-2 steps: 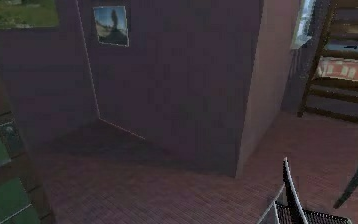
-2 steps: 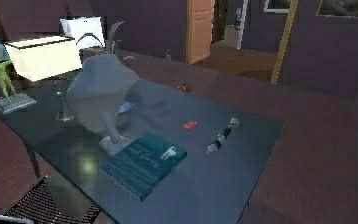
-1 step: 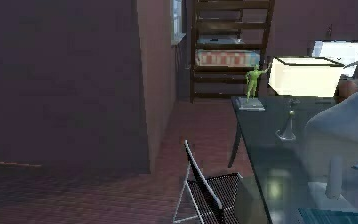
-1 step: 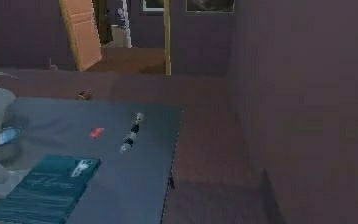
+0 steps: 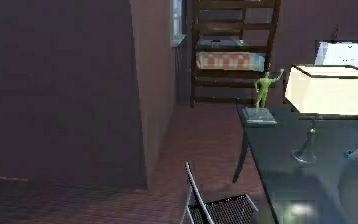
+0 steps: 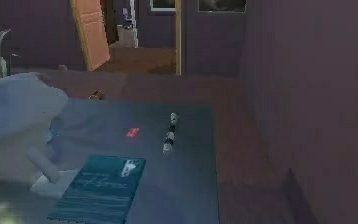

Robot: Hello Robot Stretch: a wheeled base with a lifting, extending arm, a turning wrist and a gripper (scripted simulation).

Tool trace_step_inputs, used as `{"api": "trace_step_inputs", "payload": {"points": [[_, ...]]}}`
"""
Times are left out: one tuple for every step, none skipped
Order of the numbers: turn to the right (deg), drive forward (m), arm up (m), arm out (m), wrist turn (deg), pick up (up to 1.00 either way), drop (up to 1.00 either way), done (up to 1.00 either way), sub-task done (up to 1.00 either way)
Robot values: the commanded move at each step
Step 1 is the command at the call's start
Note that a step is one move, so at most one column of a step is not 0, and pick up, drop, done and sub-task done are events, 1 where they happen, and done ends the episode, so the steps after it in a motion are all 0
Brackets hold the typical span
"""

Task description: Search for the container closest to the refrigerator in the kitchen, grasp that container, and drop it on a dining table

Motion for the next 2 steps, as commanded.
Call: {"api": "trace_step_inputs", "payload": {"points": [[45.0, 0.0, 0.0, 0.0, 0.0, 0.0, 0.0, 0.0, 0.0], [45.0, 0.0, 0.0, 0.0, 0.0, 0.0, 0.0, 0.0, 0.0]]}}
